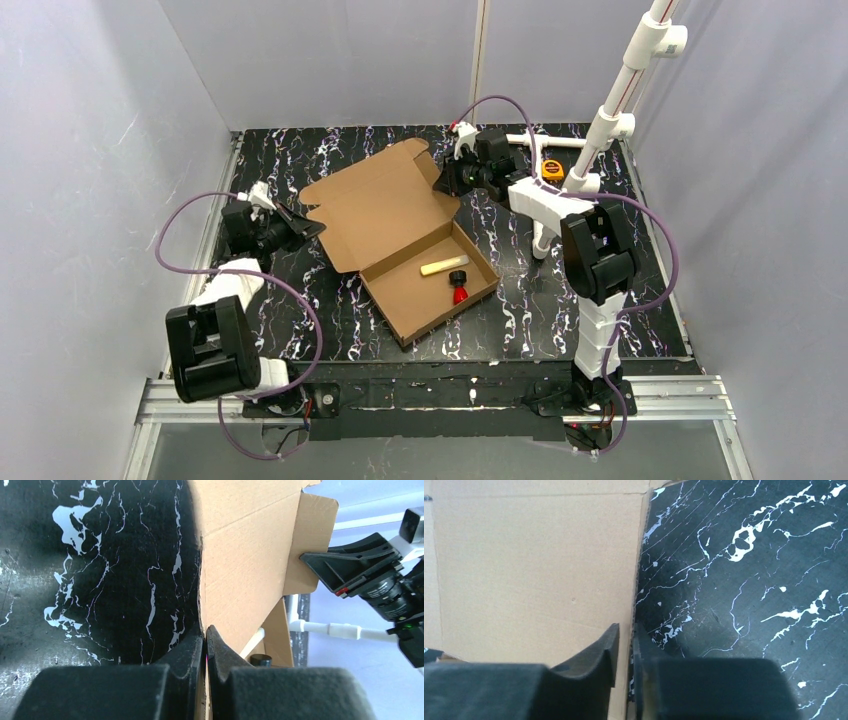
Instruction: Fold the paper box
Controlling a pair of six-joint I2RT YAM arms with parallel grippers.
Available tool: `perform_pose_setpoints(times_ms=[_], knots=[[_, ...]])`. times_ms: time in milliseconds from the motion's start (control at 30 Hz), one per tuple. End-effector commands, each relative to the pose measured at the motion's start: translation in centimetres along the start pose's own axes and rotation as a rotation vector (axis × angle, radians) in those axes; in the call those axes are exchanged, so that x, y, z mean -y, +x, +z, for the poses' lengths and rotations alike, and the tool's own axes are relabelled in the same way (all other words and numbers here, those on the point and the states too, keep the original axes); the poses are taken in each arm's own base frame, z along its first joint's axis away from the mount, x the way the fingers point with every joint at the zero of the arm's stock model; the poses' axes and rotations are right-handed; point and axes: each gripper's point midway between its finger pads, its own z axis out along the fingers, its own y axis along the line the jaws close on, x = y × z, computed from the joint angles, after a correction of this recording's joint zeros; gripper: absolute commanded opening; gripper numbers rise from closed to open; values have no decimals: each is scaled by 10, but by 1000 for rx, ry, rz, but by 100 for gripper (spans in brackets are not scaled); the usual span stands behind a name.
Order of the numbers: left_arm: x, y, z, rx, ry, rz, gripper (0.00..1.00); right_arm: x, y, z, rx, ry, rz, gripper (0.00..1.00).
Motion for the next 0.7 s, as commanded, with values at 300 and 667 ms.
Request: perform_pose_setpoints(times_ms=[300, 667], knots=[[26, -25, -37, 298, -115, 417, 0, -52, -70, -75, -51, -136, -453, 88], [55, -22, -54, 376, -68, 558, 0, -125, -6, -159, 3, -443, -653, 98]])
